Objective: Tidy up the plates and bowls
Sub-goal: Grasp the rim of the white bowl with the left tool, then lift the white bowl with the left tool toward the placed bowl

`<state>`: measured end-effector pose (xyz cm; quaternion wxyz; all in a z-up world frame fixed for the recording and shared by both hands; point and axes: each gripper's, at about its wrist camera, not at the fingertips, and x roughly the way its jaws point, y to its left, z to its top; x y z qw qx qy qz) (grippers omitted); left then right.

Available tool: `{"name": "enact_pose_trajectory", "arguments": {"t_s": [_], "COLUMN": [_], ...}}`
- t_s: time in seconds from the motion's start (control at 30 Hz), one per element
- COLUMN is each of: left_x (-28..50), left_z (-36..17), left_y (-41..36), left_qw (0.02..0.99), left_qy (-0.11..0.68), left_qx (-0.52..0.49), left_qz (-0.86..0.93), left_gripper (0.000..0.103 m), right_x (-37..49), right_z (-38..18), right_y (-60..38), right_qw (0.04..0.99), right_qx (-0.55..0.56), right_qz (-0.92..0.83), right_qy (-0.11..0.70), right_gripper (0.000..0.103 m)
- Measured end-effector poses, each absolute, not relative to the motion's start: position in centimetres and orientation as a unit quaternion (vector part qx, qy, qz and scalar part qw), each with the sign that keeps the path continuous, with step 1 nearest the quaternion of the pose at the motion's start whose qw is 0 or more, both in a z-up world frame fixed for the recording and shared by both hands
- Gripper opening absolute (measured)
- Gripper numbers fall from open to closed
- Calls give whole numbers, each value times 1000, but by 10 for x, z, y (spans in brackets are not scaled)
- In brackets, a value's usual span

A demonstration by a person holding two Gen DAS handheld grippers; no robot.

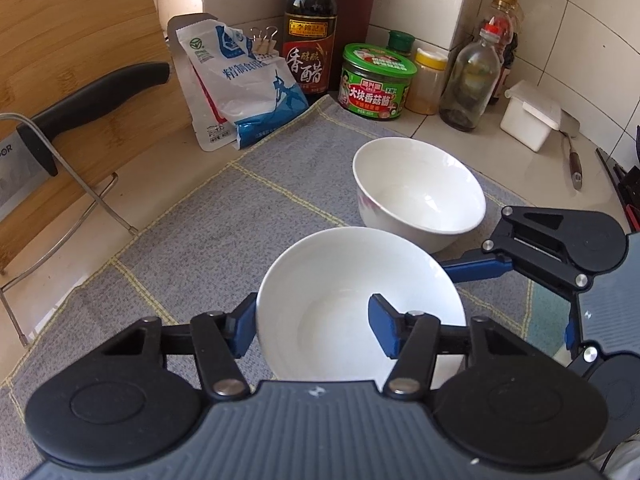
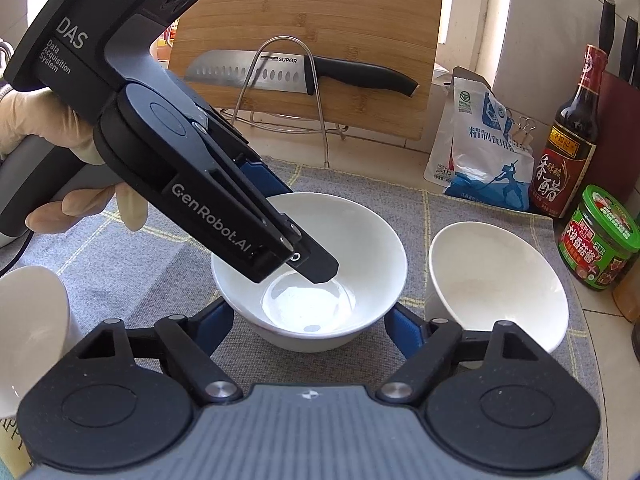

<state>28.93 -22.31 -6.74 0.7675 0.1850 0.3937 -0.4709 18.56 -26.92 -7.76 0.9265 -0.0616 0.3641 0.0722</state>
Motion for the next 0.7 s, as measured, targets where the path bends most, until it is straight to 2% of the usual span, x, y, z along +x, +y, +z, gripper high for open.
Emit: {"name": "enact_pose_trajectory", "arguments": {"t_s": [0.7], "left_x": [273], "left_z": [-52], "left_y": [-208], "left_qw": [778], "left_qy": [384], "left_qx": [183], "left_qz": [-462], "left_gripper": [57], "right_x": [175], "right_z": [-58], "right_y": [-262], "right_qw": [922], "right_qx": [-69], "right_qz": [91], "right_qy": [369], "right_gripper": [86]}}
